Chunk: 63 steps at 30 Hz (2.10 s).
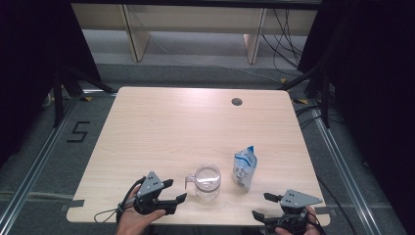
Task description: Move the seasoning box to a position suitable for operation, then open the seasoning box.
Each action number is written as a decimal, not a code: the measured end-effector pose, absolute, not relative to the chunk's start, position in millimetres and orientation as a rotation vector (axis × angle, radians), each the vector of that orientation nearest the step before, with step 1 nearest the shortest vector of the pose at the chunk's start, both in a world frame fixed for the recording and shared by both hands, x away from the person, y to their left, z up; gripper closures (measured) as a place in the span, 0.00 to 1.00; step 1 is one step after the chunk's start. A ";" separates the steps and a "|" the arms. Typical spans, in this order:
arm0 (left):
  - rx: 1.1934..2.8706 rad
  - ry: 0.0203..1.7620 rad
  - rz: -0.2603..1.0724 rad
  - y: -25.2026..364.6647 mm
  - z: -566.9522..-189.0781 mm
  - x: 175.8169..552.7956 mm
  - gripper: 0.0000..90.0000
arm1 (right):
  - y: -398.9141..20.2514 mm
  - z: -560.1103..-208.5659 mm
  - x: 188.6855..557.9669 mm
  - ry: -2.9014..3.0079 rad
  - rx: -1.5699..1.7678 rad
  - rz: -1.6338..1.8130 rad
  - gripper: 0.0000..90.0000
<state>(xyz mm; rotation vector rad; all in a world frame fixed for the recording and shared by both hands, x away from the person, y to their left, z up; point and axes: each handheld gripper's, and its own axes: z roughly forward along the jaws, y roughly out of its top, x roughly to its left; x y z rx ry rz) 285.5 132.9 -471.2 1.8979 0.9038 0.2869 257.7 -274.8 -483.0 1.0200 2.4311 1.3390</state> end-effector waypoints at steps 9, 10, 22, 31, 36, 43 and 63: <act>1.911 0.899 0.269 131.6 -475.2 277.4 0.34 | -267.3 -485.0 259.9 2.453 0.949 1.355 0.28; 1.908 0.904 0.264 131.4 -475.0 276.2 0.34 | -266.4 -484.0 258.6 2.445 0.953 1.338 0.28; 1.903 0.837 0.311 135.3 -462.9 276.4 0.53 | -258.1 -485.3 259.4 2.486 0.915 1.349 0.30; 1.856 0.772 0.379 133.4 -443.0 285.7 0.95 | -253.3 -481.8 257.5 2.444 0.894 1.344 0.40; 1.864 0.754 0.379 121.3 -439.9 294.1 0.99 | -249.7 -480.1 256.6 2.425 0.878 1.356 0.45; 1.854 0.763 0.387 111.2 -439.6 305.5 0.99 | -244.5 -480.9 257.2 2.461 0.855 1.360 0.46; 1.853 0.786 0.382 107.6 -446.8 315.0 0.99 | -233.7 -480.0 261.9 2.434 0.795 1.328 0.50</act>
